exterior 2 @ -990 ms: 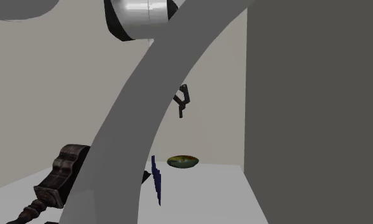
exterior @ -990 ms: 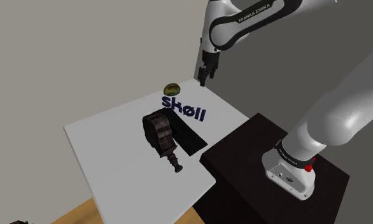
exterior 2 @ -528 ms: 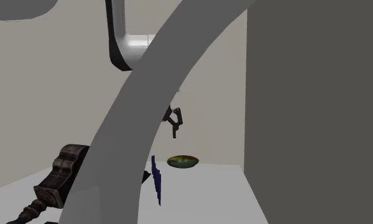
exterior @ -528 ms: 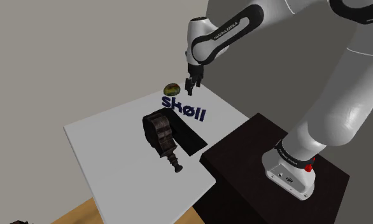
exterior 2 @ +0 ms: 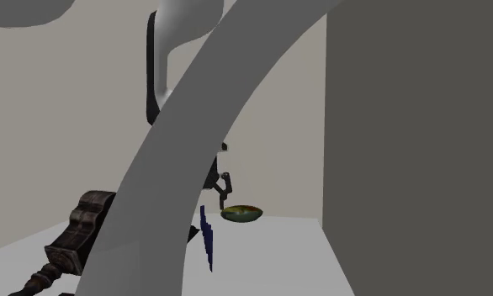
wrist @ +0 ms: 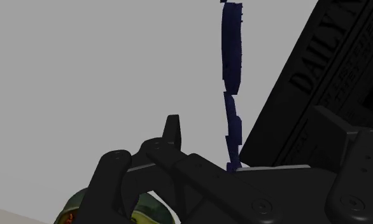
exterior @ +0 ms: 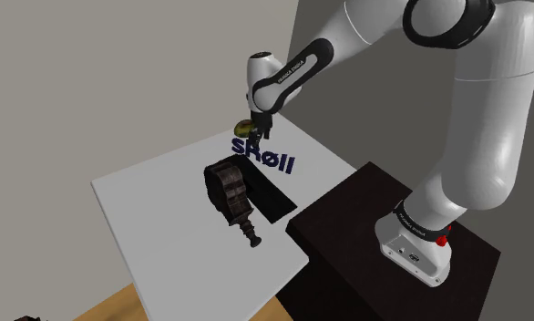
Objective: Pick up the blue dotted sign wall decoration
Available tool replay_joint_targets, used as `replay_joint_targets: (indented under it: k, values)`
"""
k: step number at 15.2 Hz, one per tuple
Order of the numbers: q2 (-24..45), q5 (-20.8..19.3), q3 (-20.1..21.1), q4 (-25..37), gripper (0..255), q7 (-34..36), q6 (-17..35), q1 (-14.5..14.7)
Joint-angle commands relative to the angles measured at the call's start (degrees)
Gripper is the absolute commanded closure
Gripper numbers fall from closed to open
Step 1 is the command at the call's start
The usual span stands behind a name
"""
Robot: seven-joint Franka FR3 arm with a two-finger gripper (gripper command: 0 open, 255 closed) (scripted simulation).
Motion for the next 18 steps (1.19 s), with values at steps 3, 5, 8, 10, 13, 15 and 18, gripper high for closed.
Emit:
replay_joint_targets:
  k: [3,5,8,10,13,15,18]
  values:
    - [3.2,-0.4,-0.2,0.9,0,0.1,2.2,0.2]
    - [4.5,-0.6,-0.4,1.2,0,0.3,3.2,0.3]
    - [5.5,-0.8,-0.5,1.4,0,0.4,4.0,0.4]
    - [5.5,-0.8,-0.5,1.5,255,0.4,3.9,0.4]
    - [5.5,-0.8,-0.5,1.5,255,0.4,4.0,0.4]
    - [5.5,-0.8,-0.5,1.5,255,0.4,3.9,0.4]
    - [5.5,-0.8,-0.5,1.4,255,0.4,4.0,0.4]
